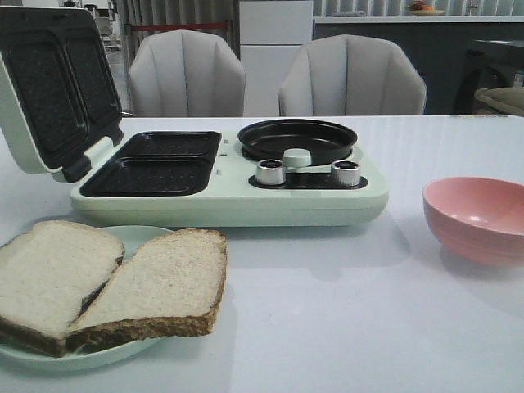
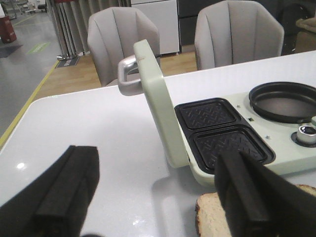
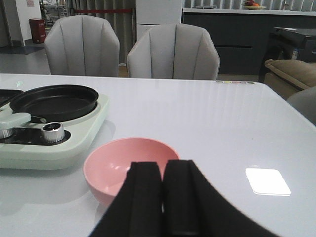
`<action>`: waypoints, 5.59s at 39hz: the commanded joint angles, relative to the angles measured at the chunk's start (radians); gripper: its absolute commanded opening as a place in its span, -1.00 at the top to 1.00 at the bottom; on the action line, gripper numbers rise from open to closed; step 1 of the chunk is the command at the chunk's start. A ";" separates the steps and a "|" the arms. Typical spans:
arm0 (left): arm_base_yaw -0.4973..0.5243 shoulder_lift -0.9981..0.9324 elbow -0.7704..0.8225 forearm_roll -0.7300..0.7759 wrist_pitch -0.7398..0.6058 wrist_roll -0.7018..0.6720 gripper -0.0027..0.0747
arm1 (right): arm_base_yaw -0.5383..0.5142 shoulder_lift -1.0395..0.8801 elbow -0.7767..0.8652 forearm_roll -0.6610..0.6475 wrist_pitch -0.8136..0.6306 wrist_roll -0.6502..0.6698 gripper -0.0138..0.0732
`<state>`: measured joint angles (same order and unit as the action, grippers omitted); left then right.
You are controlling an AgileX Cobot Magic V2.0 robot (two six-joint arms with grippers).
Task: Make breakfast with bread and shrimp
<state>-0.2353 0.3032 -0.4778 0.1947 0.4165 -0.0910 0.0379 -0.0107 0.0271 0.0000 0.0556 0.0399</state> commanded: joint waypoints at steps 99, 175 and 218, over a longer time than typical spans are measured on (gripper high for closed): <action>-0.408 1.178 -0.026 1.200 0.077 -0.032 -0.24 | -0.004 -0.021 -0.018 -0.016 -0.076 -0.007 0.33; -0.224 1.379 -0.738 1.393 -0.045 -0.223 0.58 | -0.004 -0.021 -0.018 -0.016 -0.076 -0.007 0.33; -0.142 1.721 -0.910 1.391 -0.111 -0.303 0.51 | -0.004 -0.021 -0.018 -0.016 -0.076 -0.007 0.33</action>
<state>-0.3782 2.0828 -1.3871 1.6019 0.2833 -0.3700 0.0379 -0.0107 0.0271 0.0000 0.0556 0.0399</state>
